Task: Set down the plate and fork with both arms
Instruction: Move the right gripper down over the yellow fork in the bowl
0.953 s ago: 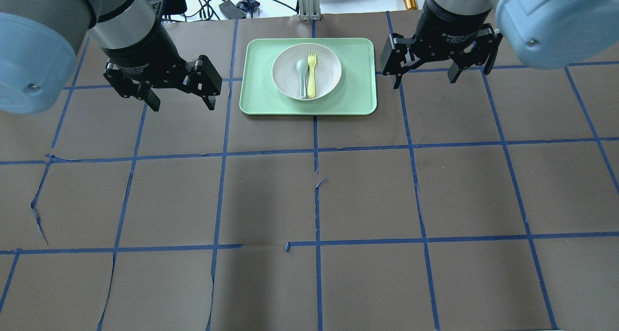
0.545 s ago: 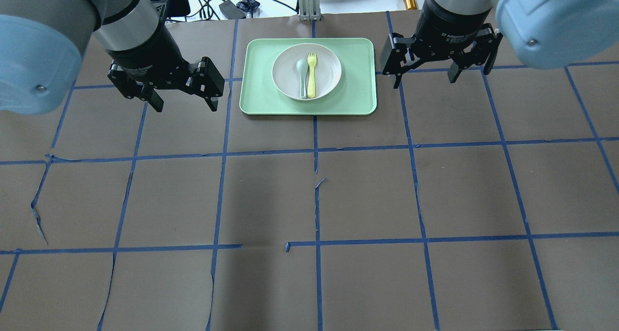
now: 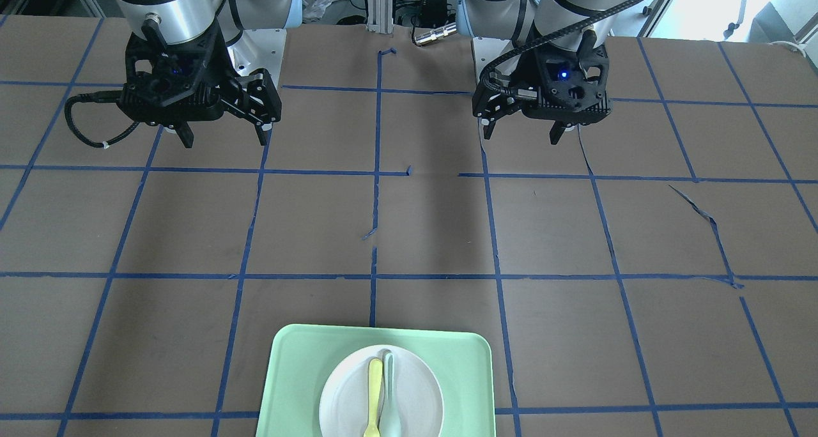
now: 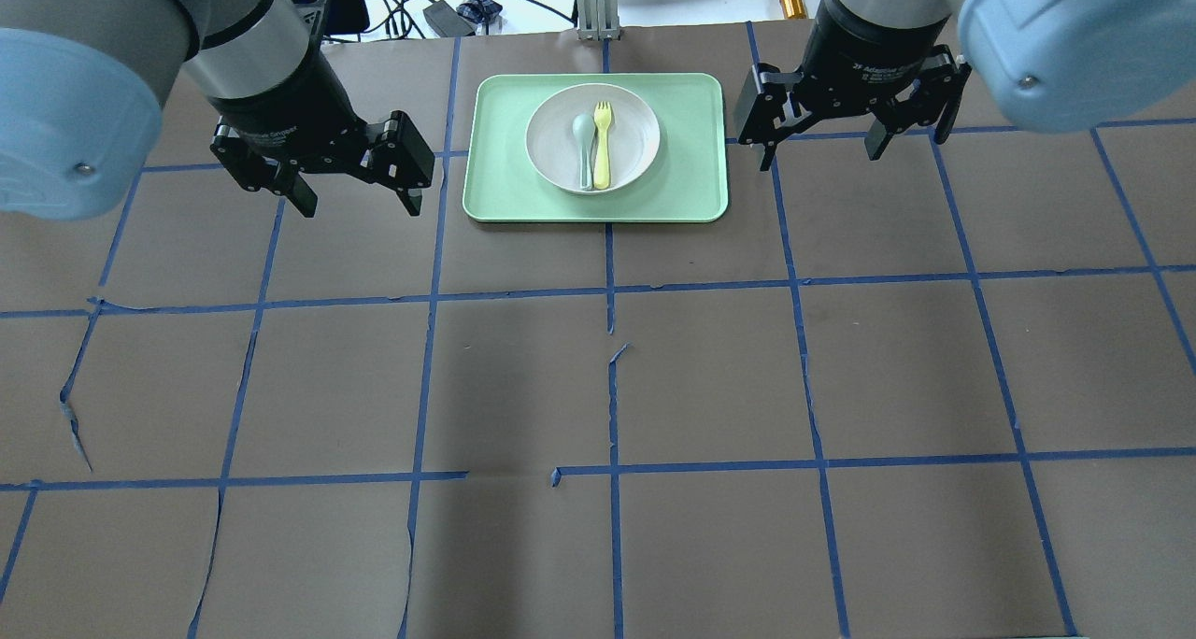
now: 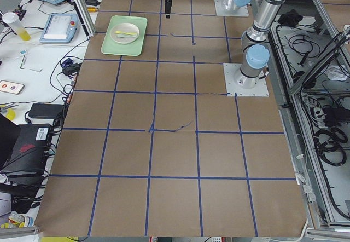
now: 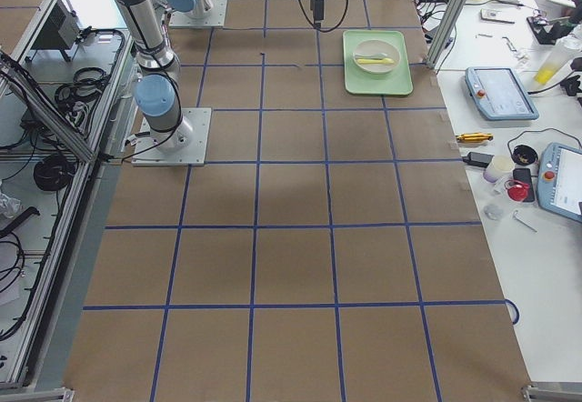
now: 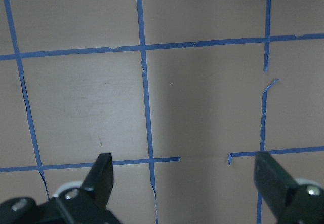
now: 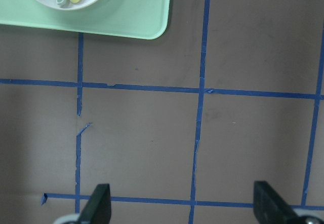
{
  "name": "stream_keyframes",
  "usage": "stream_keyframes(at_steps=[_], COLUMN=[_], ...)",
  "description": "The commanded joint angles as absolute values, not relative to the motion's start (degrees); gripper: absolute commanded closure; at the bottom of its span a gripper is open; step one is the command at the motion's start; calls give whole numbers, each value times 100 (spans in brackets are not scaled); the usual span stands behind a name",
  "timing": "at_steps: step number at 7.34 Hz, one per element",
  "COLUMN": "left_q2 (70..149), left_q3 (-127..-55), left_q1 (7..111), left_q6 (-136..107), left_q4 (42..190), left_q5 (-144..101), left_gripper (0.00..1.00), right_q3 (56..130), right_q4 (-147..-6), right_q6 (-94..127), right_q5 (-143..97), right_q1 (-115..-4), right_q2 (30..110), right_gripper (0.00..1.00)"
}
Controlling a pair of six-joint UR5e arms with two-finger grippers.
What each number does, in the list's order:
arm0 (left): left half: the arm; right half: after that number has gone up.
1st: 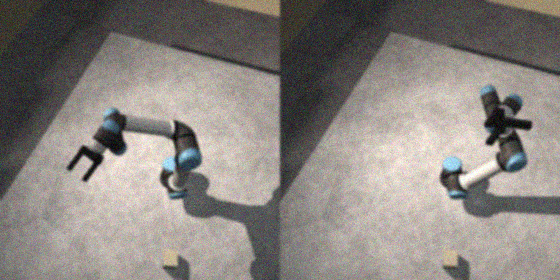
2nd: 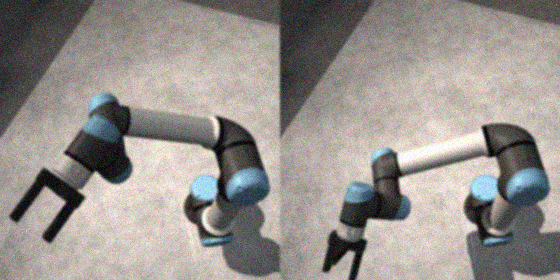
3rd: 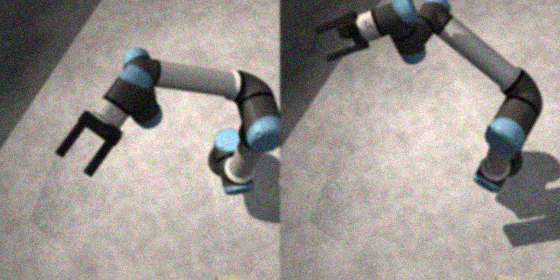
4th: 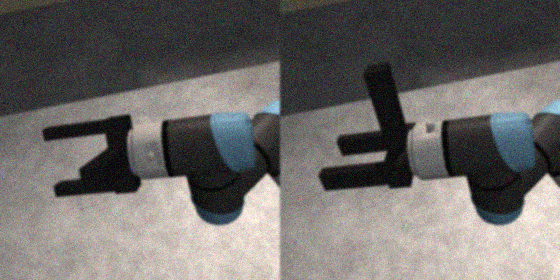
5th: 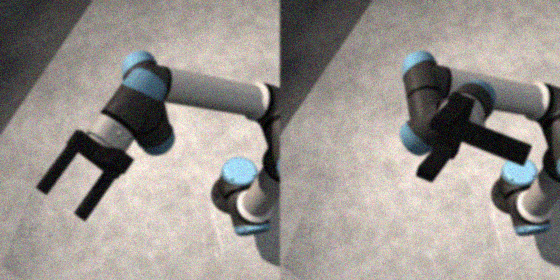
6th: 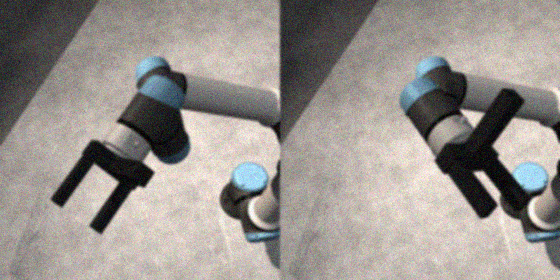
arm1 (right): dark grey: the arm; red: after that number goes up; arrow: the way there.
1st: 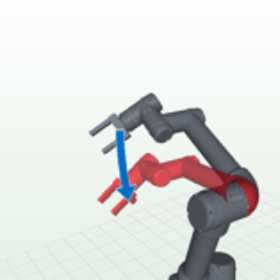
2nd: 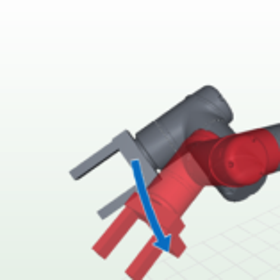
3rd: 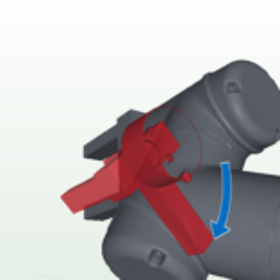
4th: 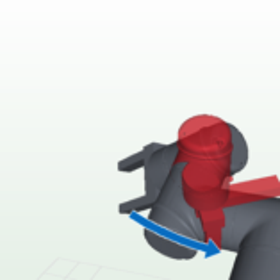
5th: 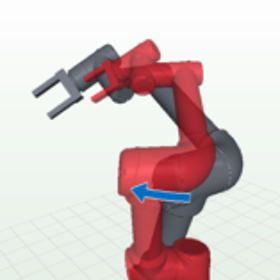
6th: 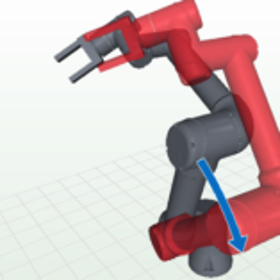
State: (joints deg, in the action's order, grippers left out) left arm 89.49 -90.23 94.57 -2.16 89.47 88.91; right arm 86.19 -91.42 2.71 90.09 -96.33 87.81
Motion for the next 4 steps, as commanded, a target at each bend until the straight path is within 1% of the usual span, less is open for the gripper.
stream_keyframes(at_steps=[1,3,4], left_q2=[8939,8956,8921], left_q3=[-9026,-9035,-9026], left_q1=[9457,9457,9457], left_q6=[-211,-220,-220], left_q4=[8956,8973,8974], left_q5=[8903,8921,8930], left_gripper=[0,0,0], right_q3=[8544,8342,8236], right_q4=[-9306,-9884,-10558], right_q6=[211,254,298], right_q5=[9000,8956,8947], right_q1=[-9668,-10026,-10159], right_q2=[8571,7722,7195], right_gripper=[0,0,0])
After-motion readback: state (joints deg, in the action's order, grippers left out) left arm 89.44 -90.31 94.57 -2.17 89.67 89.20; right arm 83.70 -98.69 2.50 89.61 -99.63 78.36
